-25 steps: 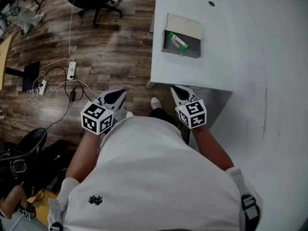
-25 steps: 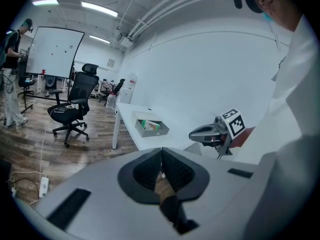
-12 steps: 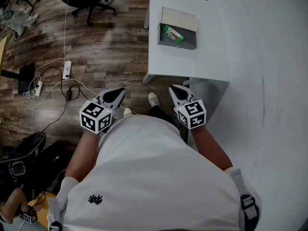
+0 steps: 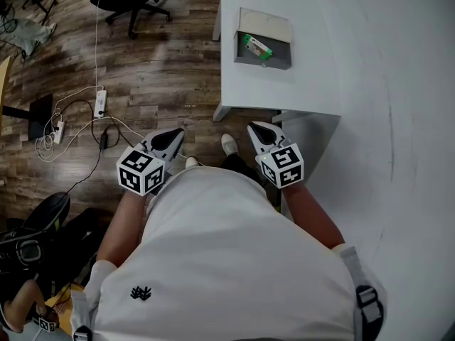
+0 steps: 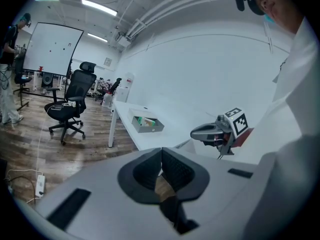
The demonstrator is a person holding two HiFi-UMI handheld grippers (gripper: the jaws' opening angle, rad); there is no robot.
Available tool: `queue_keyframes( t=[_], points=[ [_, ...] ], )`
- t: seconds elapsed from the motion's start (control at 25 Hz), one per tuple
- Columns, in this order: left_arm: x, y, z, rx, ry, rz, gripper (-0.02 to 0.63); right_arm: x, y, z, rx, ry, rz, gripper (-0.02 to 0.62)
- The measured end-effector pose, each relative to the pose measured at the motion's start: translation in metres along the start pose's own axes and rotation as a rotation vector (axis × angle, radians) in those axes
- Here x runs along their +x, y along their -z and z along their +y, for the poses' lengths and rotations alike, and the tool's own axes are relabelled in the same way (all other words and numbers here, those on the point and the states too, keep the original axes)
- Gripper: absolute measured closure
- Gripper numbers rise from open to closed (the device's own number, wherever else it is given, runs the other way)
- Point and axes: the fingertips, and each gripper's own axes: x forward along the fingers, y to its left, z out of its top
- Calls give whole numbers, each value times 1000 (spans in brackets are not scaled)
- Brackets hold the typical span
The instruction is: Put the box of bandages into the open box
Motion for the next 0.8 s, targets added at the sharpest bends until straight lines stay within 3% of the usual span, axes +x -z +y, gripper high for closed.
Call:
queue_keyframes(
  t=[0.56, 0.8],
  points=[
    [-3, 7, 8, -34, -6, 10, 598, 3, 6, 2, 2, -3, 31, 589],
    [3, -17, 20, -42, -41, -35, 598, 22, -23, -19, -44, -29, 0, 589]
  ],
)
